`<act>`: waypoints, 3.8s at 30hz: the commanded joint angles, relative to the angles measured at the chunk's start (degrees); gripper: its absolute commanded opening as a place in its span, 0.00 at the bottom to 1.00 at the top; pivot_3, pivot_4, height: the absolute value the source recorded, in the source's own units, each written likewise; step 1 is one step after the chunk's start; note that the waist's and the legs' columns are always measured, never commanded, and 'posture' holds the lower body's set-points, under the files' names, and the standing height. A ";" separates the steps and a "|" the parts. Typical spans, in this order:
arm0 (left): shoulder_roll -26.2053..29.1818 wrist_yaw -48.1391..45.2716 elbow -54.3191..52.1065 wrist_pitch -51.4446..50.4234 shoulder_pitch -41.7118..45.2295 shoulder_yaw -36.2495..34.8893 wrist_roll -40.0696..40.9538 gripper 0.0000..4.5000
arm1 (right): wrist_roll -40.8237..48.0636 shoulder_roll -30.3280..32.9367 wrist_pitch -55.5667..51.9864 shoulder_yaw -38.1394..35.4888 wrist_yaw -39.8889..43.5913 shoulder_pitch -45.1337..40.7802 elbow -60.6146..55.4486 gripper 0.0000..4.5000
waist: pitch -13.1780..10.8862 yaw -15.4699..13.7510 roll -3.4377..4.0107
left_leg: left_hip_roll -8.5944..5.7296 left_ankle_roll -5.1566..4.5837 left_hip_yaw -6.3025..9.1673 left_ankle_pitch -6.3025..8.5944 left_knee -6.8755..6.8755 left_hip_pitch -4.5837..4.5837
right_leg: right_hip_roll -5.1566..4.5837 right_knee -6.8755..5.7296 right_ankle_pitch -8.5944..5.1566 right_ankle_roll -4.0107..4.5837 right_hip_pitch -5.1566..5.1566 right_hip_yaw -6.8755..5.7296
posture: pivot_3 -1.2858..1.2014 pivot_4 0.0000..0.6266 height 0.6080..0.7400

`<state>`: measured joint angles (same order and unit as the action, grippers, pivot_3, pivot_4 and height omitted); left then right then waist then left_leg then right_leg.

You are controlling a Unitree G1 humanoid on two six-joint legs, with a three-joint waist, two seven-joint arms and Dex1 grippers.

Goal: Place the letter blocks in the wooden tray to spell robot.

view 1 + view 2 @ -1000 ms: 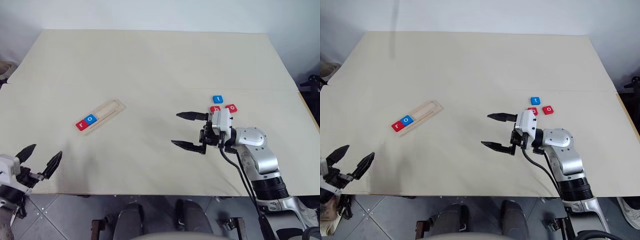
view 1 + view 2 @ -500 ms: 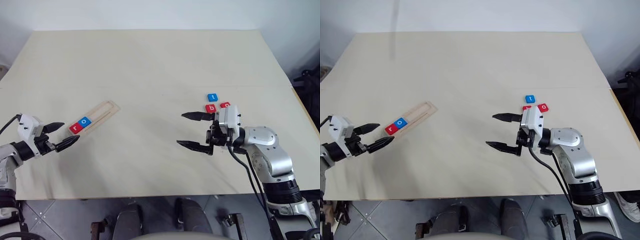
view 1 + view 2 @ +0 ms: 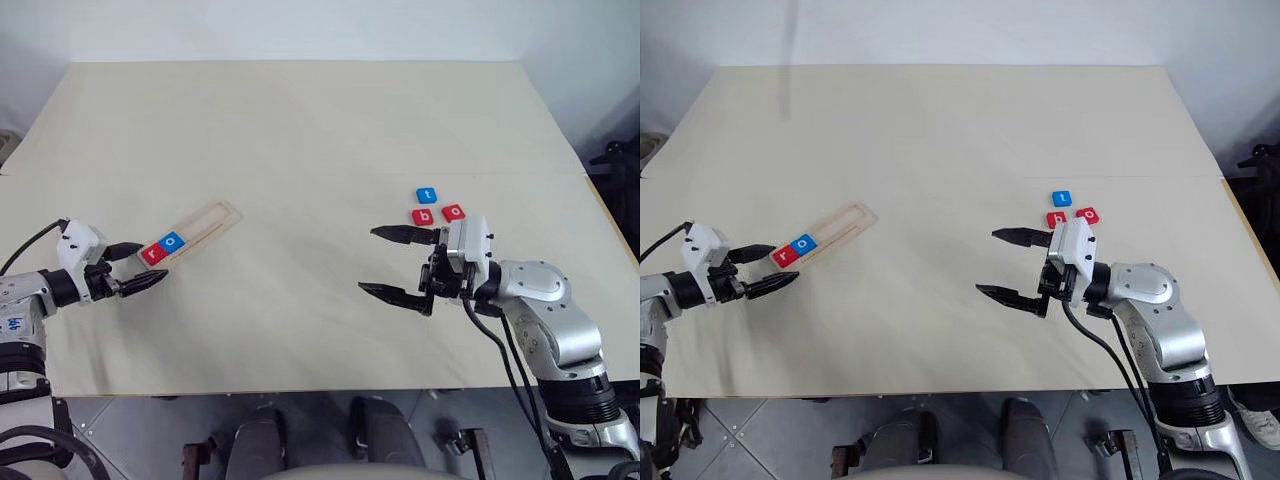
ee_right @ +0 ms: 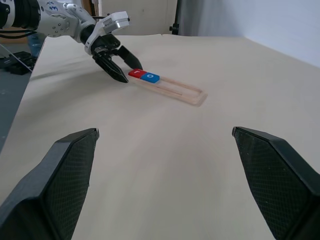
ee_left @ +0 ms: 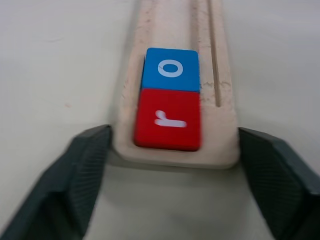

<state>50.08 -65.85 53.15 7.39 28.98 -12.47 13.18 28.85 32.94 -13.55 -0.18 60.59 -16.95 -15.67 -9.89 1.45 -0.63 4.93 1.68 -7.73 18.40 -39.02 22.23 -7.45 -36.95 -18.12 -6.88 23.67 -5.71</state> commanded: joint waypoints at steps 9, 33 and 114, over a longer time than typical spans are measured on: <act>-3.63 -1.25 -9.00 2.43 -1.68 3.06 -0.49 0.76 | 1.77 3.66 -0.41 -3.40 0.69 1.61 -1.52 1.00 | 0.01 -0.95 0.02 | -0.01 -0.01 0.00 0.00 -0.03 -0.02 | -0.03 0.00 0.00 -0.01 -0.05 -0.01 | 0.52 0.24 1.00; -17.42 -2.53 -32.11 -14.72 9.67 25.45 -9.12 0.76 | 3.92 10.89 -1.82 -24.25 -0.30 32.05 -9.03 1.00 | -0.06 -2.74 -0.11 | -0.04 -0.04 -0.01 0.02 -0.11 0.00 | 0.04 0.42 0.06 -0.11 -0.05 0.06 | 0.52 0.24 1.00; -13.78 8.18 -64.72 -16.43 -22.89 -0.79 18.16 0.99 | -13.98 -6.53 -35.60 -3.70 -40.79 -17.27 15.29 1.00 | -0.08 -0.79 -0.01 | -0.04 -0.07 -0.03 0.04 -0.04 0.07 | 0.00 0.10 0.06 -0.09 0.10 0.18 | 0.52 0.24 1.00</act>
<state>36.38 -58.06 -9.16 -9.80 6.09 -12.46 30.62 15.29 26.54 -49.07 -3.31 21.16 -33.36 1.89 -9.96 0.65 -0.64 4.89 1.61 -7.77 18.43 -39.06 22.30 -7.46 -36.84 -18.06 -6.98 23.77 -5.52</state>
